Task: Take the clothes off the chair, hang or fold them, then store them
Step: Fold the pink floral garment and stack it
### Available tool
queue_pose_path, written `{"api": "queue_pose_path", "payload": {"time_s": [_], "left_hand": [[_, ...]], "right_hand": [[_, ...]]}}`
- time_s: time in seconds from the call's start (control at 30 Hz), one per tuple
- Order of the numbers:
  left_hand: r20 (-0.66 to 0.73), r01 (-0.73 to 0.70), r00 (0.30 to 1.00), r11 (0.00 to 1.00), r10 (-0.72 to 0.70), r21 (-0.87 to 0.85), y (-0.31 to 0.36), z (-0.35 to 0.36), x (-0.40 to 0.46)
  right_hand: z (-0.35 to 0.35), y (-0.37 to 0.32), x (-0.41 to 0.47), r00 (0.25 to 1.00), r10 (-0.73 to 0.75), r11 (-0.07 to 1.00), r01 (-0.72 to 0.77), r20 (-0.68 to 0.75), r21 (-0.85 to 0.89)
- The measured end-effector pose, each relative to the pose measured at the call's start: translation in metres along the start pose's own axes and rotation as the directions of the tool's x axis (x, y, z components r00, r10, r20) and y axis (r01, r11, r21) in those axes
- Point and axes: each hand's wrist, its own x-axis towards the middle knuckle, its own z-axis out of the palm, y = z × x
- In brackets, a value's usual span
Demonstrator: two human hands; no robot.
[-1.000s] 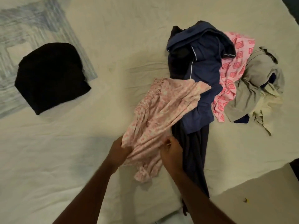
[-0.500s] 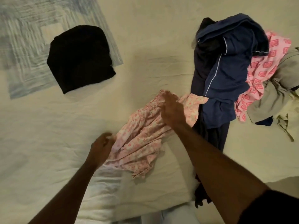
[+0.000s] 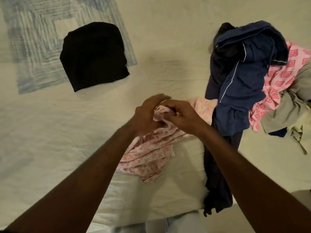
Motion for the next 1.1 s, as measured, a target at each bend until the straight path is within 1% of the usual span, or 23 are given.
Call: {"api": "queue_pose_path", "payload": {"time_s": [0.07, 0.1, 0.13, 0.17, 0.23, 0.3, 0.33, 0.37, 0.43, 0.5, 0.53, 0.57, 0.63, 0.7, 0.8, 0.87, 0.9, 0.93, 1.0, 1.03, 1.1], "left_hand": [[0.102, 0.055, 0.994, 0.993, -0.045, -0.102, 0.021, -0.01, 0.01], [0.134, 0.077, 0.989, 0.988, -0.06, -0.13, 0.03, -0.016, 0.014], [0.129, 0.086, 0.989, 0.984, -0.066, -0.157, 0.037, -0.021, 0.017], [0.091, 0.09, 0.993, 0.978, -0.073, -0.19, 0.043, -0.027, 0.018], [-0.034, 0.076, 0.995, 0.954, -0.089, -0.289, 0.057, -0.042, 0.022], [-0.158, 0.046, 0.981, 0.92, -0.116, -0.39, 0.072, -0.064, 0.027], [-0.209, 0.031, 0.97, 0.911, -0.128, -0.412, 0.079, -0.077, 0.03], [-0.246, 0.022, 0.961, 0.917, -0.13, -0.399, 0.083, -0.092, 0.035], [-0.28, 0.003, 0.956, 0.954, -0.091, -0.3, 0.091, -0.117, 0.043], [-0.33, -0.039, 0.944, 0.983, -0.024, -0.181, 0.1, -0.135, 0.054], [-0.376, -0.067, 0.927, 0.982, -0.006, -0.179, 0.108, -0.142, 0.061], [-0.423, -0.104, 0.906, 0.971, 0.004, -0.216, 0.117, -0.149, 0.067], [-0.514, -0.219, 0.857, 0.929, 0.038, -0.297, 0.137, -0.163, 0.076], [-0.575, -0.317, 0.813, 0.899, 0.092, -0.304, 0.153, -0.179, 0.081], [-0.626, -0.394, 0.766, 0.877, 0.148, -0.275, 0.168, -0.203, 0.077], [-0.669, -0.402, 0.731, 0.877, 0.135, -0.263, 0.171, -0.217, 0.065], [-0.678, -0.382, 0.726, 0.889, 0.118, -0.253, 0.169, -0.219, 0.055], [-0.672, -0.336, 0.735, 0.91, 0.093, -0.241, 0.161, -0.22, 0.041], [-0.635, -0.211, 0.771, 0.96, 0.049, -0.183, 0.134, -0.212, 0.008], [-0.601, -0.141, 0.799, 0.979, 0.025, -0.146, 0.116, -0.205, -0.013], [-0.488, -0.003, 0.872, 0.997, -0.038, -0.083, 0.071, -0.187, -0.06]], "right_hand": [[-0.002, -0.007, -0.011, 0.999, 0.022, 0.987, -0.017, -0.028, 0.157], [-0.008, -0.005, -0.015, 0.997, 0.058, 0.979, -0.048, -0.046, 0.198], [-0.015, -0.005, -0.018, 0.993, 0.106, 0.973, -0.095, -0.044, 0.21], [-0.023, -0.003, -0.022, 0.988, 0.151, 0.973, -0.146, -0.013, 0.18], [-0.04, -0.001, -0.028, 0.961, 0.254, 0.966, -0.258, 0.111, 0.026], [-0.064, 0.002, -0.036, 0.892, 0.401, 0.915, -0.376, 0.21, -0.148], [-0.078, 0.006, -0.039, 0.867, 0.454, 0.887, -0.418, 0.203, -0.197], [-0.093, 0.008, -0.04, 0.871, 0.464, 0.879, -0.429, 0.161, -0.208], [-0.123, 0.008, -0.035, 0.915, 0.403, 0.893, -0.397, -0.016, -0.213], [-0.149, -0.006, -0.024, 0.935, 0.285, 0.919, -0.329, -0.209, -0.219], [-0.163, -0.017, -0.019, 0.935, 0.211, 0.94, -0.274, -0.284, -0.202], [-0.177, -0.031, -0.014, 0.928, 0.137, 0.962, -0.208, -0.346, -0.177], [-0.201, -0.066, -0.009, 0.891, -0.005, 0.984, -0.077, -0.453, -0.162], [-0.217, -0.107, -0.011, 0.861, -0.099, 0.988, 0.028, -0.498, -0.15], [-0.228, -0.161, -0.021, 0.861, -0.215, 0.976, 0.171, -0.46, -0.136], [-0.227, -0.178, -0.028, 0.872, -0.245, 0.968, 0.196, -0.424, -0.155], [-0.224, -0.181, -0.032, 0.886, -0.24, 0.969, 0.193, -0.397, -0.157], [-0.217, -0.178, -0.036, 0.908, -0.226, 0.971, 0.18, -0.352, -0.158], [-0.194, -0.159, -0.044, 0.971, -0.136, 0.982, 0.105, -0.198, -0.157], [-0.174, -0.144, -0.049, 0.992, -0.069, 0.982, 0.048, -0.109, -0.185], [-0.126, -0.103, -0.061, 0.997, 0.056, 0.951, -0.036, 0.056, -0.308]]}}
